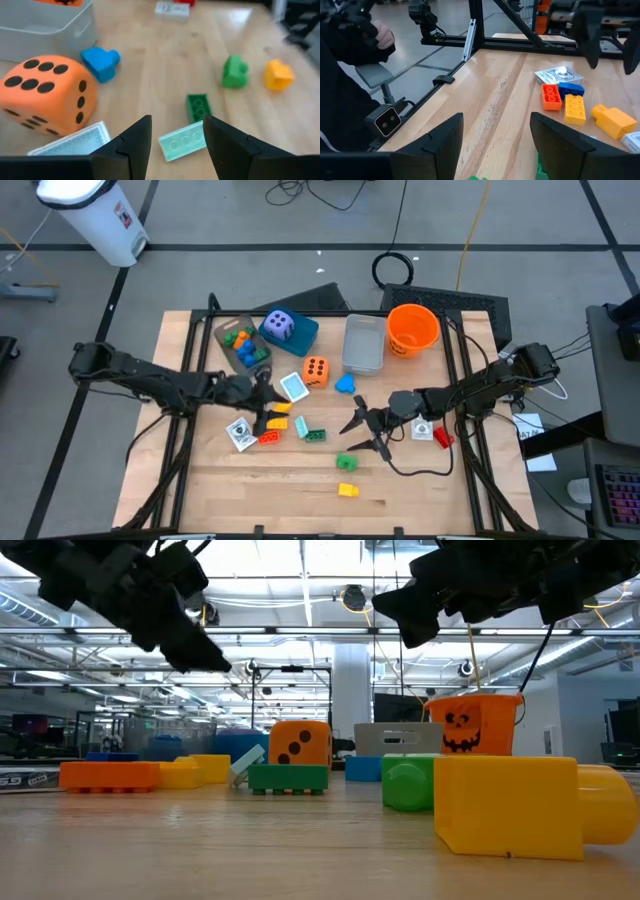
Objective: Pick & Place Toys
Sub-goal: Put the light blue game piece into the black bin
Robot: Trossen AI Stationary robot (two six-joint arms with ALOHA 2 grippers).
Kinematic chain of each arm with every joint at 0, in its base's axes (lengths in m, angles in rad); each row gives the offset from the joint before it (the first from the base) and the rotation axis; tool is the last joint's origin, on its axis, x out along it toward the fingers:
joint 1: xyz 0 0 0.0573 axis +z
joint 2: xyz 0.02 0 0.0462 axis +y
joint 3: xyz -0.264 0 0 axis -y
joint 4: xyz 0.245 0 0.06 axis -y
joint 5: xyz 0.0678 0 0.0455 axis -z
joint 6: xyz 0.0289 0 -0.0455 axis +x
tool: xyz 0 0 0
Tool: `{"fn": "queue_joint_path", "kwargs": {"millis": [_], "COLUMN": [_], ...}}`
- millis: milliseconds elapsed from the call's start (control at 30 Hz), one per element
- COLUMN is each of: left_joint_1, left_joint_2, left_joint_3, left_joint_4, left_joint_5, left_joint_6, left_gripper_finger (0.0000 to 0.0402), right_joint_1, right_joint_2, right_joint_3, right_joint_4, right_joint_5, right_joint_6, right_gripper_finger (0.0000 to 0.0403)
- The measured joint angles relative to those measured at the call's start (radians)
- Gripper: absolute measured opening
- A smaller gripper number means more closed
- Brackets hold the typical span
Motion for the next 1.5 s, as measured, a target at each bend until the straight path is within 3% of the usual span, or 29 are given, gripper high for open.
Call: {"fn": "queue_joint_path", "kwargs": {"millis": [200, 533, 700, 1200, 1500], "left_joint_1": [-0.098, -0.128, -0.134, -0.242, -0.237], "left_joint_2": [0.115, 0.309, 0.381, 0.393, 0.393], "left_joint_3": [0.000, 0.004, 0.037, 0.079, 0.079], "left_joint_4": [0.091, 0.255, 0.251, 0.141, 0.149], "left_joint_5": [-0.171, -0.178, -0.176, -0.193, -0.233], "left_joint_6": [0.035, 0.099, 0.189, 0.454, 0.501], "left_gripper_finger": [0.0186, 0.0187, 0.0186, 0.0186, 0.0187], "right_joint_1": [0.000, 0.000, 0.000, 0.000, 0.000], "right_joint_2": [0.000, 0.000, 0.000, 0.000, 0.000], "right_joint_3": [0.000, 0.000, 0.000, 0.000, 0.000], "right_joint_4": [-0.033, -0.053, -0.050, -0.047, -0.047], "right_joint_5": [0.005, 0.005, 0.005, 0.005, 0.005], "right_joint_6": [0.013, 0.013, 0.010, 0.009, 0.009], "right_gripper_finger": [0.0224, 0.0224, 0.0224, 0.0224, 0.0224]}}
